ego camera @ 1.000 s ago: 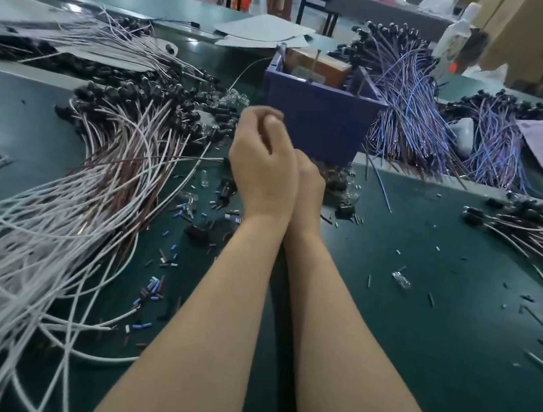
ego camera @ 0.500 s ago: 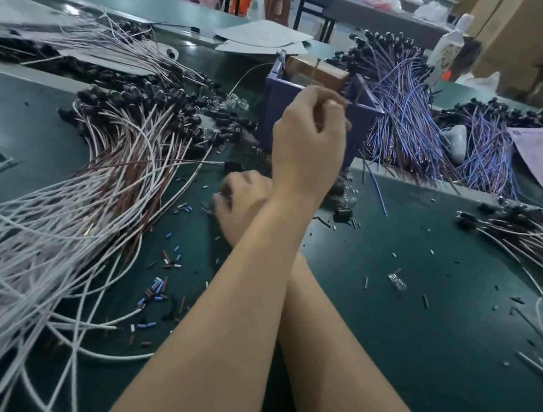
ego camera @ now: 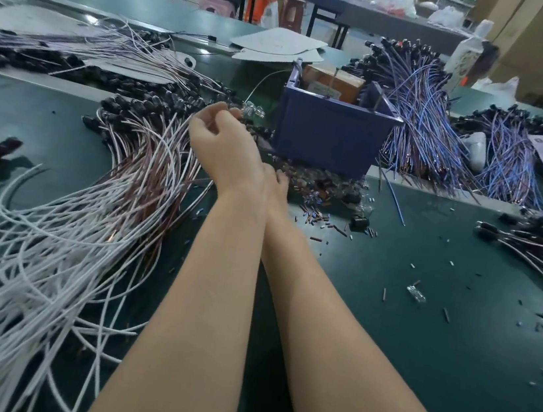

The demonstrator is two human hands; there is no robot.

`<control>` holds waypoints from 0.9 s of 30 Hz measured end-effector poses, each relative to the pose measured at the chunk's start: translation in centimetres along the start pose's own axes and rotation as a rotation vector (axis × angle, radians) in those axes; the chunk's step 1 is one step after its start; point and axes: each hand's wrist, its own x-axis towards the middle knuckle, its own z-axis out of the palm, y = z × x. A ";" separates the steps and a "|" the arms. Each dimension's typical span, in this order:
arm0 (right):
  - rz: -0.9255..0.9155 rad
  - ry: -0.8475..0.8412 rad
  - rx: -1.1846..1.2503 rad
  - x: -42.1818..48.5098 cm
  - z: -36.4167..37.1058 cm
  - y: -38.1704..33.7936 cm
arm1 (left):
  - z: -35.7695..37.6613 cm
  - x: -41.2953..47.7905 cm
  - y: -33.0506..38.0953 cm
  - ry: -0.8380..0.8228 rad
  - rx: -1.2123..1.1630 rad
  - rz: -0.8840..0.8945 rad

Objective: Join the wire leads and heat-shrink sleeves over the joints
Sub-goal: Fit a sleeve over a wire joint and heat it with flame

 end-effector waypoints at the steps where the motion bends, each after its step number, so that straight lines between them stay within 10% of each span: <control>1: 0.015 0.068 -0.034 -0.1 -0.3 0.2 | 0.0 -0.1 -0.1 0.004 -0.010 -0.001; 6: 0.132 0.350 0.154 -1.8 -3.5 3.6 | 0.4 -1.3 -0.8 -0.075 0.012 -0.023; 12: -0.007 -0.007 0.152 -3.0 -3.0 3.8 | 1.0 -2.1 -1.9 -0.085 -0.038 -0.085; 19: 0.081 0.222 0.016 -3.5 -1.2 4.7 | 0.9 -2.0 -2.4 -0.104 -0.009 -0.051; 27: 0.196 0.548 0.347 -3.8 -5.5 7.7 | 0.1 -2.2 -3.5 -0.466 0.633 -0.381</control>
